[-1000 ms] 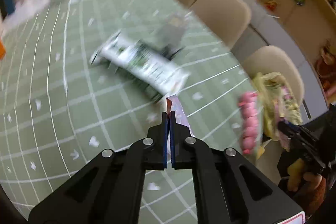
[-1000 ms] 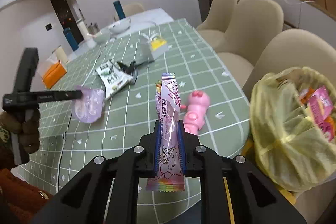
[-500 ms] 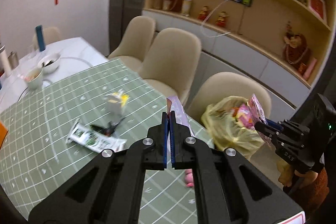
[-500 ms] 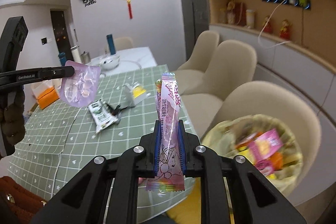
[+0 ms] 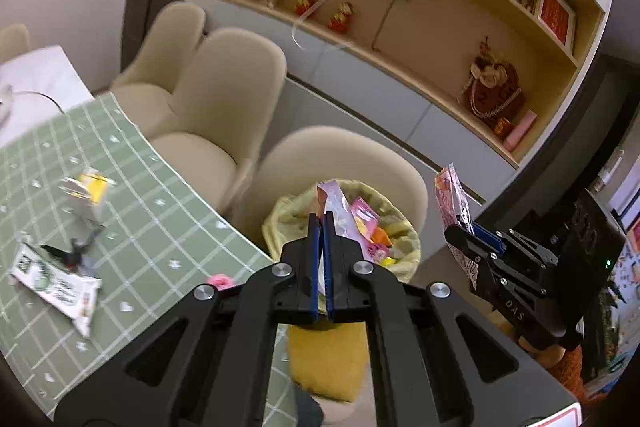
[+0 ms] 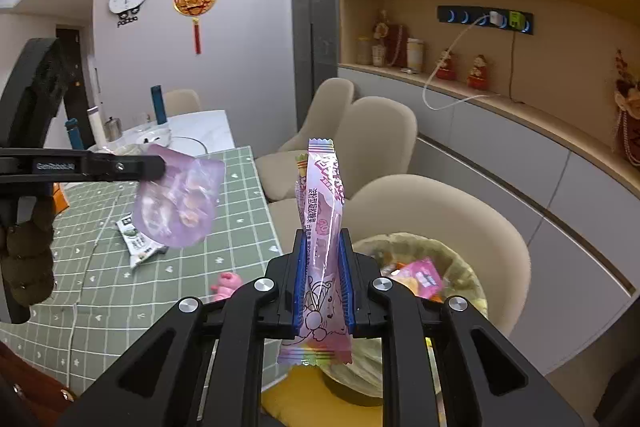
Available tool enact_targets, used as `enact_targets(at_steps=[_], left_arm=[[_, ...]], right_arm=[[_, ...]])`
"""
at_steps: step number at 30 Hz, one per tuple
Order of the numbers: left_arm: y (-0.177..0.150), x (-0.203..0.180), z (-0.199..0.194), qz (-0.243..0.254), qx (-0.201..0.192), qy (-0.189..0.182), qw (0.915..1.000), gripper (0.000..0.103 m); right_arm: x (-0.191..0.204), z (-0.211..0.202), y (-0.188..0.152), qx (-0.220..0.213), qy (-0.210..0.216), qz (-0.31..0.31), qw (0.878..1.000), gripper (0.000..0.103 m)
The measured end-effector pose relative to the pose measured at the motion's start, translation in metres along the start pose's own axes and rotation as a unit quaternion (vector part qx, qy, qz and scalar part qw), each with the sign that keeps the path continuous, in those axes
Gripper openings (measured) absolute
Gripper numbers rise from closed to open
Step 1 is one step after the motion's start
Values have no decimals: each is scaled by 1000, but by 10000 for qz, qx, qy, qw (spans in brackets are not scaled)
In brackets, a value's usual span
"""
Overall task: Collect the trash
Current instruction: 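Carry the purple bag and pink wrapper over the yellow bin, opening the left tool, then open the right tool over the bin to drop the pink candy wrapper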
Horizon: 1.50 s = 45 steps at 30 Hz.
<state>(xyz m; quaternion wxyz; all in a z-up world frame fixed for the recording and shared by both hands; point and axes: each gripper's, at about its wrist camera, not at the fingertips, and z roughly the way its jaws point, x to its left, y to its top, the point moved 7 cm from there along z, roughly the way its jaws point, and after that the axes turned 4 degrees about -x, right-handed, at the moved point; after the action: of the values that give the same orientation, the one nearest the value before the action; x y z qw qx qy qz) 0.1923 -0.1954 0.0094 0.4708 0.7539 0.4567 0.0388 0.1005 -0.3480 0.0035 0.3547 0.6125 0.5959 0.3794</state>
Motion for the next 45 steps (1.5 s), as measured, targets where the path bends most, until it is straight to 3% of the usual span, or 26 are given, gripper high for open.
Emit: enact_targets(at_steps=[5,17,29,32,35,39,45], left_arm=[[1,-21,41,49,242,-262,9993,2],[-20,-48,149,332,893,-396,9947,2],[-27,-63,213,370,1289,-666,9887,2],[-32,-59,223,304,1463,-706,9862,6],[-34,-49,226,169,1507,-665,9862,26],[-29,-24,213,-55,1447,-444,9885,29],[-27,6,177,111,1246,-48,9921,31]], right_arm=[[-31,4,-11,86,-241,293,9992,16],[-102,22,-39,626,-880,736,9914,16],[-134,28,-49,829,-1115,982,9854,16],[-133,35,-50,881,-1100,939,9856,16],[-130,42,-54,934,-1054,970,9853,16],[-125,59,-57,1036,-908,1015,9853,16],[-99,99,-69,1390,-540,875,9849,16]])
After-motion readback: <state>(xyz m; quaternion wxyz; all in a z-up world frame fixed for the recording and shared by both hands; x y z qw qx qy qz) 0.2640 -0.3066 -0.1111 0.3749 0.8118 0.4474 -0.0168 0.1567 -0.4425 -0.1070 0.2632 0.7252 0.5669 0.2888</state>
